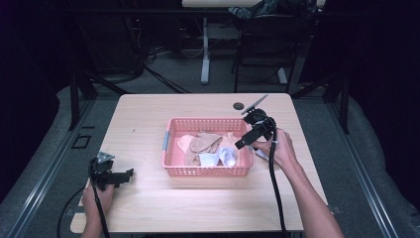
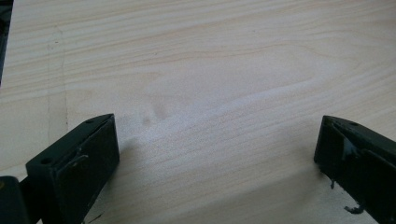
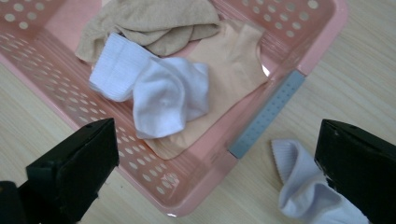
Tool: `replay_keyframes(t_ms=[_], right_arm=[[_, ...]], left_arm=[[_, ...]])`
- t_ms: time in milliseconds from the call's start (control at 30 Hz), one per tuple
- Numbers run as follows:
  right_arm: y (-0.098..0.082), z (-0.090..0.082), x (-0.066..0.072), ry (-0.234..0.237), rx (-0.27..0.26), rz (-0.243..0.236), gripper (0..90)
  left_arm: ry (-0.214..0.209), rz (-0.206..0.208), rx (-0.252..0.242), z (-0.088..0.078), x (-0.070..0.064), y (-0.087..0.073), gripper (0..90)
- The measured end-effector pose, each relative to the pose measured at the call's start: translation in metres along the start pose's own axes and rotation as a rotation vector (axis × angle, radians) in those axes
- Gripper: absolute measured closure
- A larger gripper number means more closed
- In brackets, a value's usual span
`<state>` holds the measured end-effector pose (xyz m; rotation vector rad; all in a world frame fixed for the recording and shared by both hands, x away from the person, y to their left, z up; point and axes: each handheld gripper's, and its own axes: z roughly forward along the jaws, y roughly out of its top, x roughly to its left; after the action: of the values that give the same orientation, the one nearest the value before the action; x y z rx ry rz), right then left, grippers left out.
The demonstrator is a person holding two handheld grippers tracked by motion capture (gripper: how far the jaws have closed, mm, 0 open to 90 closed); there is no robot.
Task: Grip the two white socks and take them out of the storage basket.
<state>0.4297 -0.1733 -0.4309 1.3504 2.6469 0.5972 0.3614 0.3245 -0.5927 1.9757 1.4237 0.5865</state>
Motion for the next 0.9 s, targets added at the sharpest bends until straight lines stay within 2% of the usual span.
replay_keyframes(t_ms=[267,467,600,900], right_arm=[[0.010,0.013,0.014,0.013,0.029,-0.035,0.0],[0.015,0.027,0.024,0.023,0.024,-0.041,0.0],[0.018,0.036,0.029,0.032,0.044,-0.041,0.0],[0.022,0.062,0.041,0.038,0.116,-0.063,13.4]], left_arm=[[0.000,0.002,0.002,0.000,0.000,0.000,0.0],[0.000,0.002,0.002,0.000,0.000,0.000,0.0],[0.000,0.003,0.001,0.000,0.000,0.000,0.0],[0.000,0.002,0.002,0.000,0.000,0.000,0.0]])
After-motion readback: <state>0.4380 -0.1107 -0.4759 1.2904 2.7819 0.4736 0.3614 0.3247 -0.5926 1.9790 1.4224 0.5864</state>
